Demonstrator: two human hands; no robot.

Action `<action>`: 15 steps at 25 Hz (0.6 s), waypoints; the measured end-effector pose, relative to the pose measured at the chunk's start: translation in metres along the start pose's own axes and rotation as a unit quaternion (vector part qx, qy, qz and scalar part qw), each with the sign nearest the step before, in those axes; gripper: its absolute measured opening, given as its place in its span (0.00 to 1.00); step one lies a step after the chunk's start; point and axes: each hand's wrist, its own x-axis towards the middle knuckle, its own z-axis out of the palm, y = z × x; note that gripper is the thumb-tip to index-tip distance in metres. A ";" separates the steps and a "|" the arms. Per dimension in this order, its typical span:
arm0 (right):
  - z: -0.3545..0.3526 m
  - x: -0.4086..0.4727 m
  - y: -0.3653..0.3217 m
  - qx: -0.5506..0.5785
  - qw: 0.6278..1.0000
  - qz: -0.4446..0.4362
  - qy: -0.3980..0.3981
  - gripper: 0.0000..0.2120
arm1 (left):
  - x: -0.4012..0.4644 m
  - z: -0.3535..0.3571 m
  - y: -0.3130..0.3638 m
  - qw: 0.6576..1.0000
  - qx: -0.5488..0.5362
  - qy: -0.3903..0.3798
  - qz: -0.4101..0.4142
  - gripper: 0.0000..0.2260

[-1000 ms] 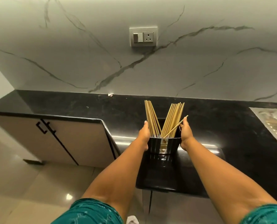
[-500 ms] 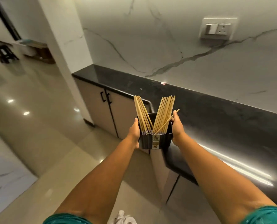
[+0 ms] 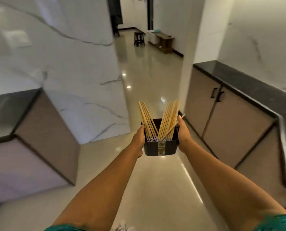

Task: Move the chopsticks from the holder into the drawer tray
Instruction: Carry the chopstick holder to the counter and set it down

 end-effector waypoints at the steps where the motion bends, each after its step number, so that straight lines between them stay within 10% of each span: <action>1: 0.043 -0.006 0.020 -0.011 0.999 0.008 -0.036 0.26 | -0.016 -0.047 -0.003 0.999 -0.006 0.031 0.010 0.20; 9: 0.341 -0.101 0.163 -0.117 0.955 0.084 -0.259 0.29 | -0.189 -0.349 -0.032 0.959 -0.080 0.269 0.022 0.19; 15: 0.516 -0.214 0.250 -0.177 0.874 0.102 -0.440 0.27 | -0.330 -0.497 -0.070 0.869 -0.156 0.468 0.047 0.15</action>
